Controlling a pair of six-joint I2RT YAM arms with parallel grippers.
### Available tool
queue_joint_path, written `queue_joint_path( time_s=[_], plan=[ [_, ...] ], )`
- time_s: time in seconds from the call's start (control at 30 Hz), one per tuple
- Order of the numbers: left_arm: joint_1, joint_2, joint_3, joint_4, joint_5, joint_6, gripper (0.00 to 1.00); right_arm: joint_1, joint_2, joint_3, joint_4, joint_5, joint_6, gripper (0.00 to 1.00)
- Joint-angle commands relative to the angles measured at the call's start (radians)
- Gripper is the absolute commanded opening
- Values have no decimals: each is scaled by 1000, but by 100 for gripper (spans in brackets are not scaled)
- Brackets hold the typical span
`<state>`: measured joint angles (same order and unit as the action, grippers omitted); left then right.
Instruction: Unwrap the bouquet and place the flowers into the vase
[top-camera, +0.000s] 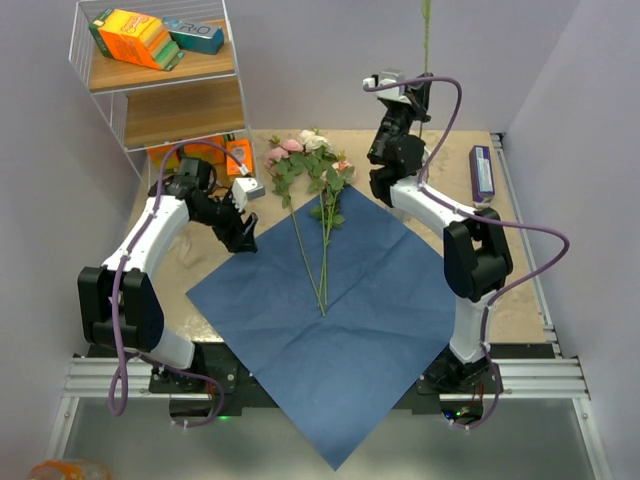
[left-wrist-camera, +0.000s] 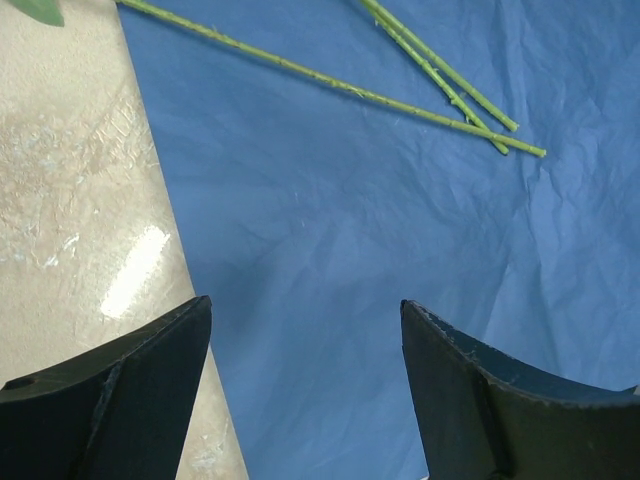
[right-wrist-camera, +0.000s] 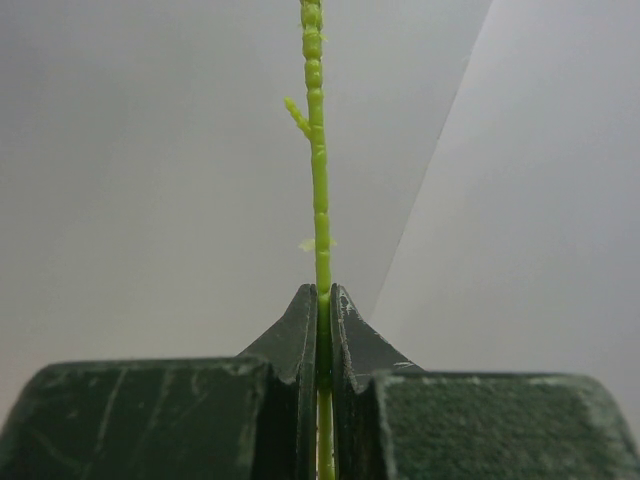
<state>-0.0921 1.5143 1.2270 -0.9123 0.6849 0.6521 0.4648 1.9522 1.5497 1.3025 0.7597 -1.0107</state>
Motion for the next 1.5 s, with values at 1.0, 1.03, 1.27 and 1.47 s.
queue_joint_path(
  time_s=[1.0,1.03,1.27,1.47],
  plan=[
    [17,-80,29,-37,27,21,80,92,-203,-295,440,294,53,52],
    [17,-80,29,-37,25,21,80,92,-210,-293,423,294,75,52],
    [17,-83,37,-45,48,21,80,92,-269,-267,127,335,211,56],
    [17,-83,46,-49,58,21,79,110,-491,-394,-352,340,555,74]
  ],
)
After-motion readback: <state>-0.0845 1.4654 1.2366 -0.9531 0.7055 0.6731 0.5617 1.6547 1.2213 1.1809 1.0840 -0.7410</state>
